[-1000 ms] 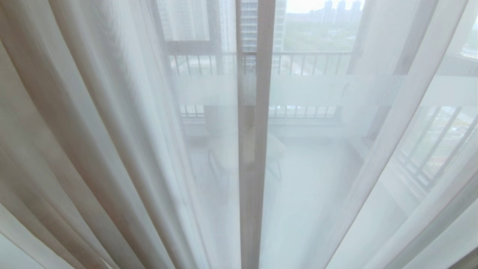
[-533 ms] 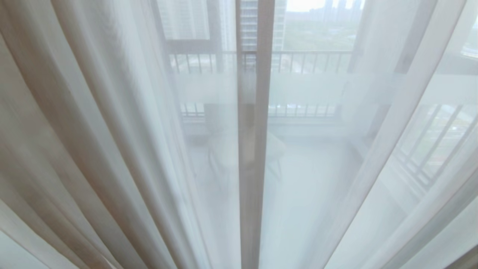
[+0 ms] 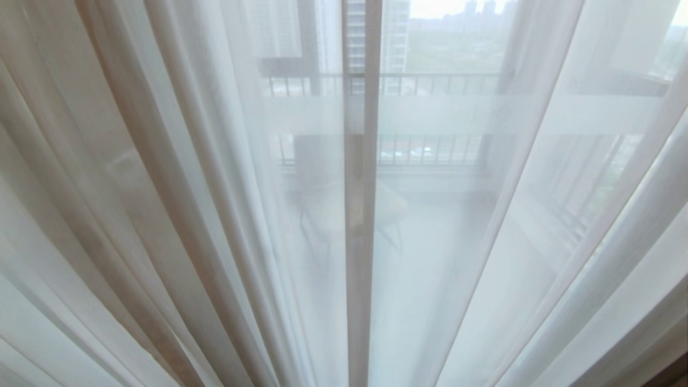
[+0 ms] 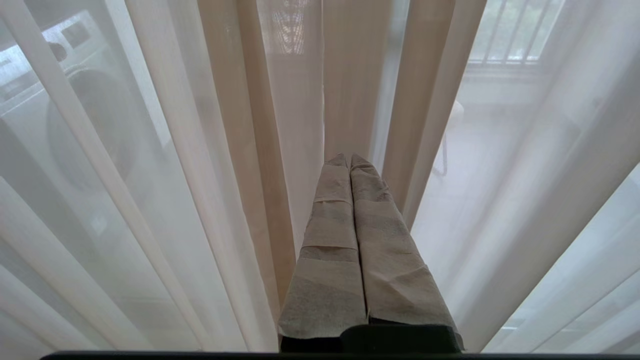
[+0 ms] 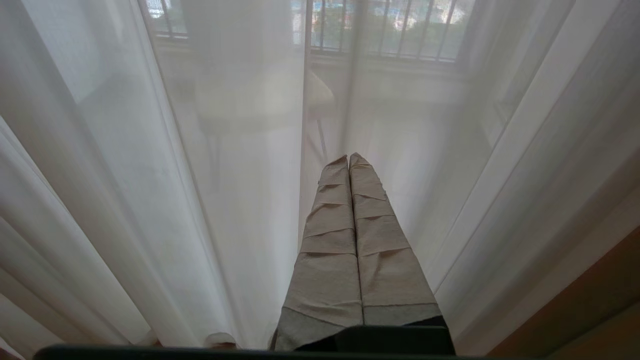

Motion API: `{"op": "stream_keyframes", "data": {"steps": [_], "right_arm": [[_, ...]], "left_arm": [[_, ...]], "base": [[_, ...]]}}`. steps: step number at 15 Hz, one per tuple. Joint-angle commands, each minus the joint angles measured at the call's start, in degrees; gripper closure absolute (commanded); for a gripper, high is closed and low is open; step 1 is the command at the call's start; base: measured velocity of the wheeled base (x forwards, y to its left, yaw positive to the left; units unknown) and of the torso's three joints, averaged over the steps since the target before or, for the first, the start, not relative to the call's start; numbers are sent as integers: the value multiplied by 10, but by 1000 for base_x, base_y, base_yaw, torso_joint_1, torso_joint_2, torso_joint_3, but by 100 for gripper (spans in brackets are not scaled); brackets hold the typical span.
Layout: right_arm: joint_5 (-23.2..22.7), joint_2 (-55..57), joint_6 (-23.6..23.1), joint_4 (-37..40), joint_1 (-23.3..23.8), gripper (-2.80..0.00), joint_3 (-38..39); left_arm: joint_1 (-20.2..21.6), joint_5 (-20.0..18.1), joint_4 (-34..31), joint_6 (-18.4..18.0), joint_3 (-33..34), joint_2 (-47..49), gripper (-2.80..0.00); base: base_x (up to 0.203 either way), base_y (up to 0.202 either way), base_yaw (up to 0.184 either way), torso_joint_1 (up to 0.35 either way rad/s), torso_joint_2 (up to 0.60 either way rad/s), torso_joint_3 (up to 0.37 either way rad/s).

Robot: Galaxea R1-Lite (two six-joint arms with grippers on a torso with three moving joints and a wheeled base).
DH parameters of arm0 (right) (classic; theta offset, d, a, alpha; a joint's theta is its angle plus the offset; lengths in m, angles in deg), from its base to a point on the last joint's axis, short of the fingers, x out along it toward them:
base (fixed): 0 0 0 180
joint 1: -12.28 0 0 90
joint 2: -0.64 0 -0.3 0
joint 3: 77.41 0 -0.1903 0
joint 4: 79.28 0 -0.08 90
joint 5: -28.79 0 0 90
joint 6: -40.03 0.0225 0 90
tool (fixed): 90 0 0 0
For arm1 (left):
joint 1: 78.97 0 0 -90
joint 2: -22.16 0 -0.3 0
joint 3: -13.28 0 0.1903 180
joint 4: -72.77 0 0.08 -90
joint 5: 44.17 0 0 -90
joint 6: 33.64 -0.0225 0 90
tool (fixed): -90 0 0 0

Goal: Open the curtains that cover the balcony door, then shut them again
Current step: Close the outer curtains on both sides

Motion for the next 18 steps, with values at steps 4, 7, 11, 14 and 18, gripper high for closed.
{"op": "stream_keyframes", "data": {"steps": [4,7,11,14,18], "right_arm": [[0,0,0,0,0,0,0],[0,0,0,0,0,0,0],[0,0,0,0,0,0,0],[0,0,0,0,0,0,0],[0,0,0,0,0,0,0]], "left_arm": [[0,1,0,0,0,0,0],[0,1,0,0,1,0,0],[0,1,0,1,0,0,0],[0,1,0,2,0,0,0],[0,3,0,2,0,0,0]], "base": [[0,0,0,7,1,1],[0,0,0,0,0,0],[0,0,0,0,0,0],[1,144,0,7,1,0],[0,194,0,1,3,1]]}}
